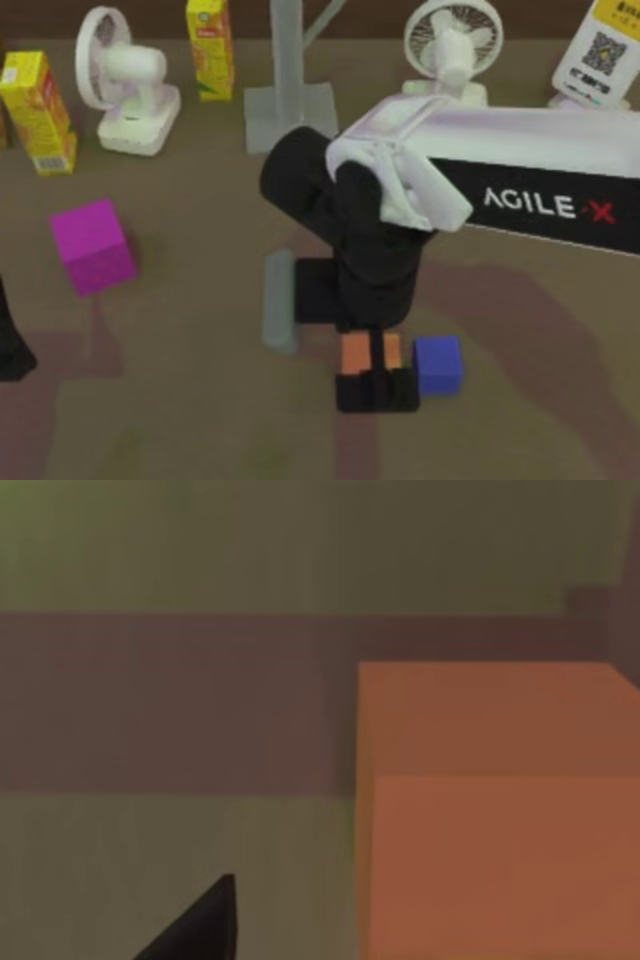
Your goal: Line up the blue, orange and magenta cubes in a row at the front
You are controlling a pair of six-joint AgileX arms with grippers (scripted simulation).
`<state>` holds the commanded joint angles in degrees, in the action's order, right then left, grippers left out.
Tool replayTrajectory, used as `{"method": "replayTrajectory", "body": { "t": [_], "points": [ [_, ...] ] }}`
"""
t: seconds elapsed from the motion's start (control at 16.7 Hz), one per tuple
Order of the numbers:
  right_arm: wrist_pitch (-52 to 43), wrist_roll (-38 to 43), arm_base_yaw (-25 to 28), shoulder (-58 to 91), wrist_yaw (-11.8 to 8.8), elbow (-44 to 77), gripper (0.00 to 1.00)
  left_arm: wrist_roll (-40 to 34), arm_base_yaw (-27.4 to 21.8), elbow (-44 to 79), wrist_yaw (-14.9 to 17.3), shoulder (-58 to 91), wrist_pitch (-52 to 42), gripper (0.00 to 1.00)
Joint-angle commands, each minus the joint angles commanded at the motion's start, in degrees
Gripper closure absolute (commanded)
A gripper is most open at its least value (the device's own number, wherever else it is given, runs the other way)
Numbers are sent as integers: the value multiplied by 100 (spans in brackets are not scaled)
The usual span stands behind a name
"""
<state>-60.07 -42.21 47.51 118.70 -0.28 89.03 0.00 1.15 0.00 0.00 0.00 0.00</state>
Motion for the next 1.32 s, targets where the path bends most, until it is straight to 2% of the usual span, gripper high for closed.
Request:
{"method": "replayTrajectory", "body": {
  "t": [0.24, 0.72, 1.02, 1.32],
  "points": [
    [-707, -9, 18, -234, 0, 483, 0, 0, 0, 0, 0, 0, 0, 0],
    [-466, 87, -162, -563, -34, 248, 0, 211, -40, 334, 17, 341, -228, 0],
    [642, 628, -921, -2247, -159, -963, 0, 1155, -148, 1913, 23, 2057, -1284, 0],
    [2157, 1600, -2080, -5045, -289, -3109, 0, 2531, -289, 4077, -9, 4889, -2882, 0]
  ]
}}
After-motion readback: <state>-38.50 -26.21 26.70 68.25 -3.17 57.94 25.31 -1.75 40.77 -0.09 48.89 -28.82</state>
